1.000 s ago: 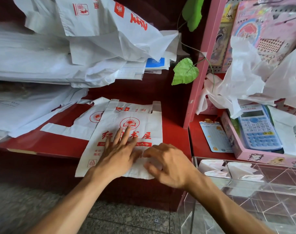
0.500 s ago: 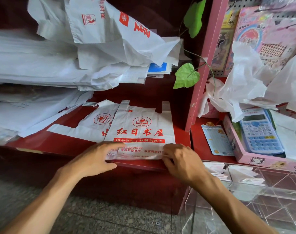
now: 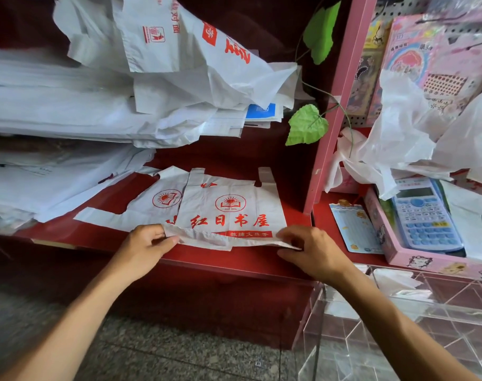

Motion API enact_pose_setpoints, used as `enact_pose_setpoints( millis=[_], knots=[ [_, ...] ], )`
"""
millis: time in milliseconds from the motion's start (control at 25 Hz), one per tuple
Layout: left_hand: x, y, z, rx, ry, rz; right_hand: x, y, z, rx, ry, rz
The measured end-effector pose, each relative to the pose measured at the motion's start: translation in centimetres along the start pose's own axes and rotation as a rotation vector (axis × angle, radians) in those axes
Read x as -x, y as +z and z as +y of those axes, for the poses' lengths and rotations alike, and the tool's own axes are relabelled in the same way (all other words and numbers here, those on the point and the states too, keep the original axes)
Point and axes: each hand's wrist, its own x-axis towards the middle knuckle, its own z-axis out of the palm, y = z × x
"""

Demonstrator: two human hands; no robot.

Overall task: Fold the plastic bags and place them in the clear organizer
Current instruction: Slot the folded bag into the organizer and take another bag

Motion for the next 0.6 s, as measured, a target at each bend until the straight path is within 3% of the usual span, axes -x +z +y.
enact_pose_setpoints(
  millis=[240,600],
  knots=[
    [-0.5,0.4,-0.5,0.083,-0.07,0.061,-0.8,0.2,0.1,-0.071,0.177,0.104],
    [-1.3,1.0,-0.5,-0.021,-0.145,0.061,-1.4,0.3,-0.4,-0.1,0.186,0.174]
  ],
)
